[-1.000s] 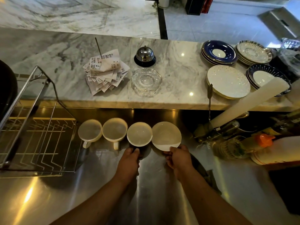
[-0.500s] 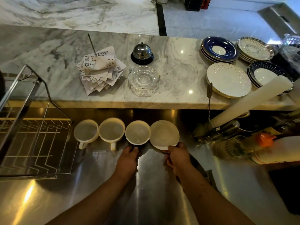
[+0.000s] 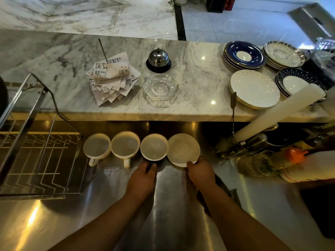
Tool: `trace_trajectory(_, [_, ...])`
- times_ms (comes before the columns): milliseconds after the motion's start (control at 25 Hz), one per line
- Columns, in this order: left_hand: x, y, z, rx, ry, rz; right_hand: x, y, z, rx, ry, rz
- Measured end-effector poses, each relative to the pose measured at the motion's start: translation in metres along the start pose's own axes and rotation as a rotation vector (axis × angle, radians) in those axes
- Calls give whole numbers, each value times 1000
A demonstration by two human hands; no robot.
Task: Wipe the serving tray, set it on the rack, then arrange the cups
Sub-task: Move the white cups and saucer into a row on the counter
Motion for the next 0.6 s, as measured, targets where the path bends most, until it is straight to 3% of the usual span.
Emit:
trace_trajectory(200, [2,-7,1,-17,81,176,-7,-5,-4,4,-66,-182])
trace_trajectory(600, [13,-7,-5,-155,51,133,-8,-14,-9,-21,-71,-347])
Point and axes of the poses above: each hand's wrist, its own z-axis towards the middle knuckle, its own y-axis out of the palm, x = y × z, the point moved 7 cm from there along z, towards the middle knuckle, and after that the axes turned 11 degrees about y, right-handed, at the moved point
